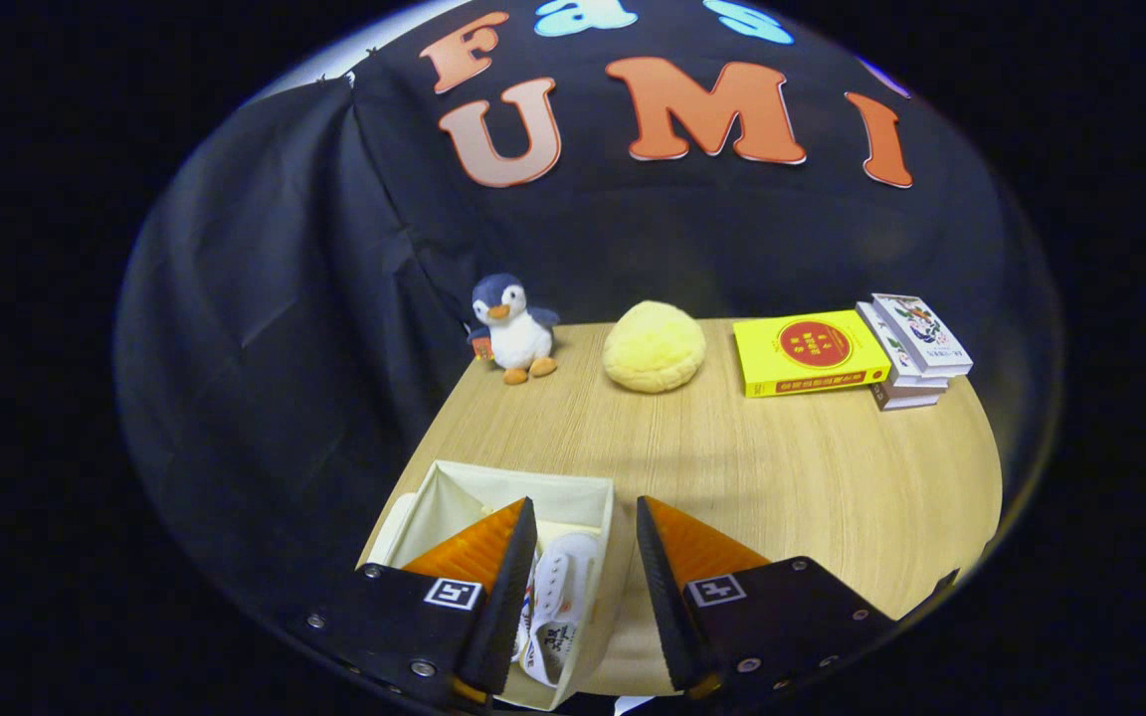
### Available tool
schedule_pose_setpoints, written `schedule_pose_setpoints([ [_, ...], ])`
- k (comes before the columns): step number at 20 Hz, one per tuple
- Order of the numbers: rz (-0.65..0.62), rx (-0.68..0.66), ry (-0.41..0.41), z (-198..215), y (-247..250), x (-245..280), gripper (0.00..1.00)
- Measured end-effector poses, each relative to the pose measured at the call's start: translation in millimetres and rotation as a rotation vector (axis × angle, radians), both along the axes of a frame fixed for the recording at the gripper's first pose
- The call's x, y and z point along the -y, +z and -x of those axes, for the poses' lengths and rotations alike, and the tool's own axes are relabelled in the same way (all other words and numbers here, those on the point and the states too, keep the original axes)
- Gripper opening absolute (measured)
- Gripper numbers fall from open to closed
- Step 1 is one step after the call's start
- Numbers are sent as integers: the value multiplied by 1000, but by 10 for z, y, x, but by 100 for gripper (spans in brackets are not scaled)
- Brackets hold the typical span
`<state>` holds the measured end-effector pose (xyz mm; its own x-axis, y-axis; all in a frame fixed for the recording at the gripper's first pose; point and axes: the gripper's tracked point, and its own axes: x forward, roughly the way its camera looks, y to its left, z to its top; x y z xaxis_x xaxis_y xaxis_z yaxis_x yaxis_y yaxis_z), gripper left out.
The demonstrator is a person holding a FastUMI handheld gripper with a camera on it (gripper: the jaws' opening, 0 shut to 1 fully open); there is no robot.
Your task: Open the storage box then place both shoes into the box .Put the left shoe in first, then the right shoe, with the right side of both shoes facing outward in a uniform manner.
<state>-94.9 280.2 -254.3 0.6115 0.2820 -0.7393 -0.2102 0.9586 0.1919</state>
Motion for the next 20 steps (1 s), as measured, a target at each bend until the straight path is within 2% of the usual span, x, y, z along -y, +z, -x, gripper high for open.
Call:
schedule_pose_setpoints([
  [9, -73, 349, -39, -569, 814, 1198, 74],
  [14, -96, 507, -98, -731, 1242, 1882, 82],
  [18, -58, 654, -125, -814, 1608, 2351, 86],
  [20, -42, 686, -140, -802, 1714, 2466, 87],
])
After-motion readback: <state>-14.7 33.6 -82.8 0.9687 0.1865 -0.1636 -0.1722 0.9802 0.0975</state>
